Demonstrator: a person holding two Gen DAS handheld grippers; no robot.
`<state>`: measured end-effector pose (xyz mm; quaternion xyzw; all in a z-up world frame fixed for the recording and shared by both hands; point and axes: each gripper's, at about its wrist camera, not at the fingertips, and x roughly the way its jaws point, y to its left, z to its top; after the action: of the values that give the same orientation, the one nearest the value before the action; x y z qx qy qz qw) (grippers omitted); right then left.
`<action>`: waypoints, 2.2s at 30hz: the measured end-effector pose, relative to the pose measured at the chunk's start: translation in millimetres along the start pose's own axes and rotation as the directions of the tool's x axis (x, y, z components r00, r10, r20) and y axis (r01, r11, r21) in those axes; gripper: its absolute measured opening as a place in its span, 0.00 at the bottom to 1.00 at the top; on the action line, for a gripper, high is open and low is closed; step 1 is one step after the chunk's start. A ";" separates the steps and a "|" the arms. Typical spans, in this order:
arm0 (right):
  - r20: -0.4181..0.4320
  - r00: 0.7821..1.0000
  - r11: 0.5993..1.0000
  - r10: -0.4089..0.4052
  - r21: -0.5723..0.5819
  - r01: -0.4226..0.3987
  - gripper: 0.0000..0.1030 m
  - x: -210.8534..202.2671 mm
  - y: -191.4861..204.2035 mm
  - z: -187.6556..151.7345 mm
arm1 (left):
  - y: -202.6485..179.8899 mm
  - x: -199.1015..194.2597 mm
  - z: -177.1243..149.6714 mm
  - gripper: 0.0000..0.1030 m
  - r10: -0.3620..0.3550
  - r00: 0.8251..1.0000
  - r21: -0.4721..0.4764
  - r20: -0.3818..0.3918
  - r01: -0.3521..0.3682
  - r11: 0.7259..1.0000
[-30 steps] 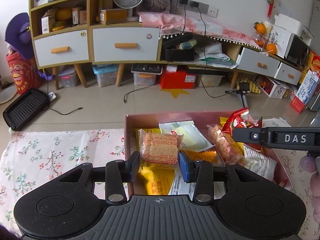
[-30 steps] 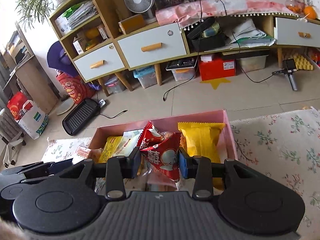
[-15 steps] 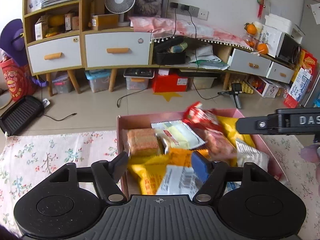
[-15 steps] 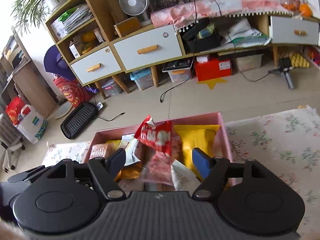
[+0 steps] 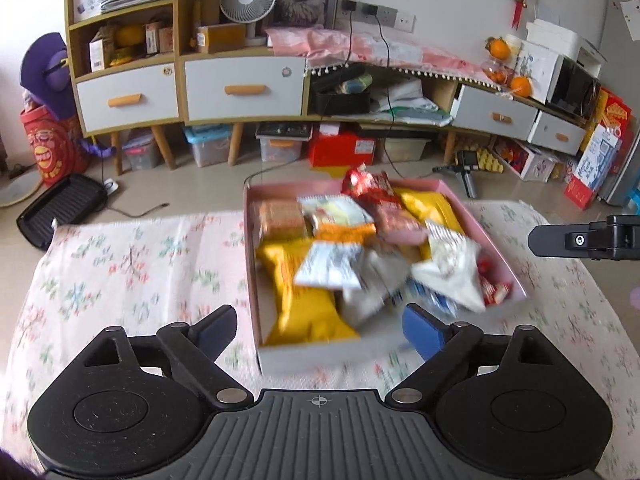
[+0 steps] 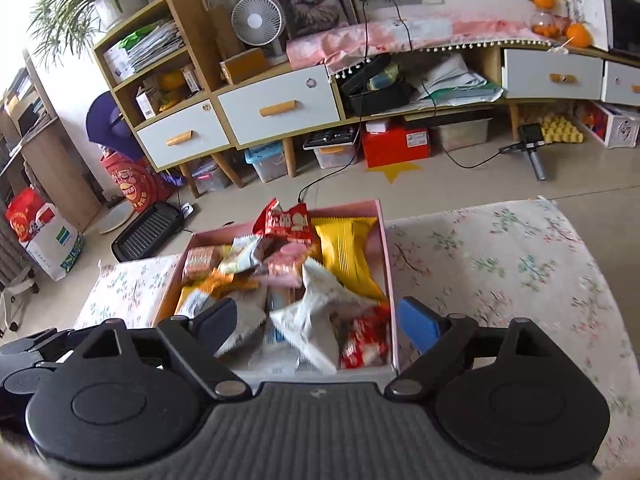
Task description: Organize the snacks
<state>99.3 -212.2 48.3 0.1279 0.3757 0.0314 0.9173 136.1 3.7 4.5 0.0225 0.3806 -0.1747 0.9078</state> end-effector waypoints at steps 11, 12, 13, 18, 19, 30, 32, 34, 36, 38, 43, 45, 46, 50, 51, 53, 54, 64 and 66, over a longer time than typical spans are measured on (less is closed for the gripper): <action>-0.028 0.995 0.993 -0.099 -0.073 0.097 0.94 -32.2 16.1 -42.2 | -22.8 -43.6 -37.0 0.93 0.094 0.992 -0.086 -0.088 -0.101 0.991; -0.034 0.995 0.993 -0.096 -0.074 0.093 0.94 -36.1 17.3 -47.1 | -24.7 -47.3 -40.1 0.93 0.109 0.989 -0.089 -0.097 -0.118 0.989; -0.038 0.995 0.994 -0.091 -0.072 0.088 0.95 -39.0 18.6 -50.7 | -26.1 -51.1 -43.3 0.93 0.121 0.987 -0.091 -0.103 -0.131 0.987; -0.031 0.994 0.991 -0.102 -0.089 0.099 0.98 -53.7 20.6 -64.0 | -33.1 -67.0 -62.9 0.97 0.169 0.979 -0.096 -0.116 -0.181 0.979; -0.026 0.994 0.990 -0.107 -0.093 0.104 0.98 -55.3 20.0 -65.2 | -34.6 -68.9 -67.3 0.97 0.171 0.978 -0.086 -0.122 -0.182 0.979; -0.037 0.991 0.991 -0.126 -0.039 0.124 0.98 -70.3 5.8 -76.2 | -47.6 -80.0 -83.8 0.97 0.197 0.971 -0.079 -0.137 -0.209 0.975; -0.036 0.990 0.990 -0.134 -0.047 0.133 0.98 -72.5 7.7 -78.7 | -49.5 -82.9 -83.9 0.97 0.204 0.970 -0.080 -0.130 -0.215 0.973; -0.038 0.990 0.989 -0.138 -0.055 0.136 0.98 -73.4 9.7 -80.5 | -50.7 -85.2 -83.6 0.97 0.211 0.970 -0.079 -0.124 -0.221 0.972; -0.039 0.989 0.988 -0.143 -0.066 0.140 0.99 -73.5 10.2 -81.2 | -51.5 -87.6 -83.7 0.97 0.214 0.970 -0.084 -0.118 -0.225 0.971; -0.035 0.988 0.986 -0.153 -0.076 0.150 0.99 -73.2 11.7 -82.6 | -51.6 -88.4 -83.3 0.97 0.220 0.969 -0.085 -0.116 -0.230 0.969; -0.047 0.987 0.984 -0.155 -0.094 0.150 0.99 -69.5 15.4 -85.0 | -49.6 -89.0 -82.1 0.97 0.224 0.967 -0.098 -0.118 -0.236 0.967; -0.052 0.987 0.983 -0.155 -0.107 0.148 0.99 -68.5 18.4 -86.6 | -49.2 -89.7 -81.7 0.97 0.223 0.968 -0.101 -0.117 -0.235 0.967; -0.052 0.986 0.982 -0.156 -0.114 0.150 0.99 -68.4 19.9 -87.3 | -49.5 -89.9 -81.6 0.97 0.223 0.968 -0.101 -0.116 -0.235 0.967; -0.050 0.985 0.978 -0.166 -0.136 0.158 0.99 -68.3 24.0 -88.8 | -50.3 -90.5 -80.7 0.97 0.218 0.969 -0.095 -0.115 -0.229 0.969; -0.052 0.985 0.978 -0.165 -0.137 0.157 0.99 -68.2 24.2 -88.9 | -50.7 -90.9 -80.6 0.97 0.217 0.970 -0.095 -0.114 -0.228 0.969; -0.057 0.985 0.979 -0.163 -0.135 0.154 0.99 -67.6 24.3 -89.3 | -51.4 -91.4 -80.2 0.97 0.217 0.970 -0.093 -0.112 -0.228 0.969; -0.059 0.985 0.979 -0.163 -0.134 0.154 0.99 -67.3 24.4 -89.6 | -51.6 -91.8 -80.2 0.97 0.218 0.970 -0.091 -0.110 -0.228 0.969; -0.065 0.985 0.978 -0.163 -0.147 0.152 0.99 -65.7 28.2 -91.0 | -51.6 -92.0 -79.0 0.98 0.217 0.970 -0.095 -0.111 -0.228 0.969; -0.065 0.985 0.977 -0.163 -0.150 0.152 0.99 -66.0 28.7 -91.3 | -51.6 -92.0 -79.1 0.98 0.217 0.970 -0.096 -0.111 -0.228 0.969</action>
<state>-10.5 -175.4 38.2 0.0298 0.4162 -0.0093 0.9087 5.1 -3.3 17.5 0.0249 0.4293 -0.0495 0.9014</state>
